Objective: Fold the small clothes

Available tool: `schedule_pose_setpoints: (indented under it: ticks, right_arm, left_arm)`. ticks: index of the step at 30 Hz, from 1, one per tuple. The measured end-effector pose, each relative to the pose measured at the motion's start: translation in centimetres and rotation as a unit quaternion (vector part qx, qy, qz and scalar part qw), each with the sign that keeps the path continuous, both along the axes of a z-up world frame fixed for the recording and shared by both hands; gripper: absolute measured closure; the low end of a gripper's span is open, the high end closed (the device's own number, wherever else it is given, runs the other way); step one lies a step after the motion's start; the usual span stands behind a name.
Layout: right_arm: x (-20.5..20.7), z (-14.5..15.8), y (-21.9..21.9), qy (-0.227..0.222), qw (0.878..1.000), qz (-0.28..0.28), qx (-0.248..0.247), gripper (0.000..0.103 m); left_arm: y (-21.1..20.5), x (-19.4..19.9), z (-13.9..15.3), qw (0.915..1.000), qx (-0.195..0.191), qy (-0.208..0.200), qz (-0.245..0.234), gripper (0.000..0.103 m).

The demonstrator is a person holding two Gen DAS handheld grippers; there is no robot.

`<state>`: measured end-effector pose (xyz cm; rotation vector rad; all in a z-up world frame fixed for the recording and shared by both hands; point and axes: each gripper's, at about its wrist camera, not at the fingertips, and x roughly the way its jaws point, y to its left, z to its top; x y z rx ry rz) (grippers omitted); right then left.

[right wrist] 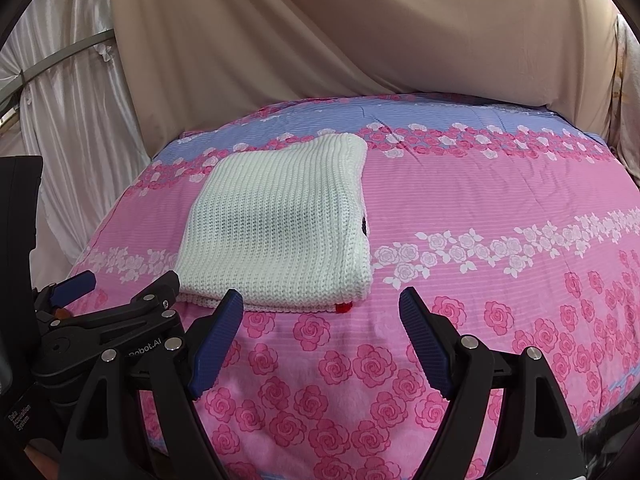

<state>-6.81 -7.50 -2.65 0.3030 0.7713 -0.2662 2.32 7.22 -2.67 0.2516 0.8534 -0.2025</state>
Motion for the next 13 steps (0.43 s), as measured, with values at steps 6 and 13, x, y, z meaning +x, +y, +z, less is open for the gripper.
schedule_pose_setpoints:
  ticks: [6, 13]
  right_arm:
    - [-0.03, 0.01, -0.10, 0.000, 1.000, 0.001, 0.000, 0.025]
    - [0.11, -0.07, -0.12, 0.000, 1.000, 0.000, 0.003, 0.025]
  left_arm:
    - [-0.03, 0.05, 0.04, 1.0000, 0.005, -0.004, 0.001, 0.005]
    - [0.10, 0.29, 0.04, 1.0000, 0.005, -0.002, -0.001, 0.005]
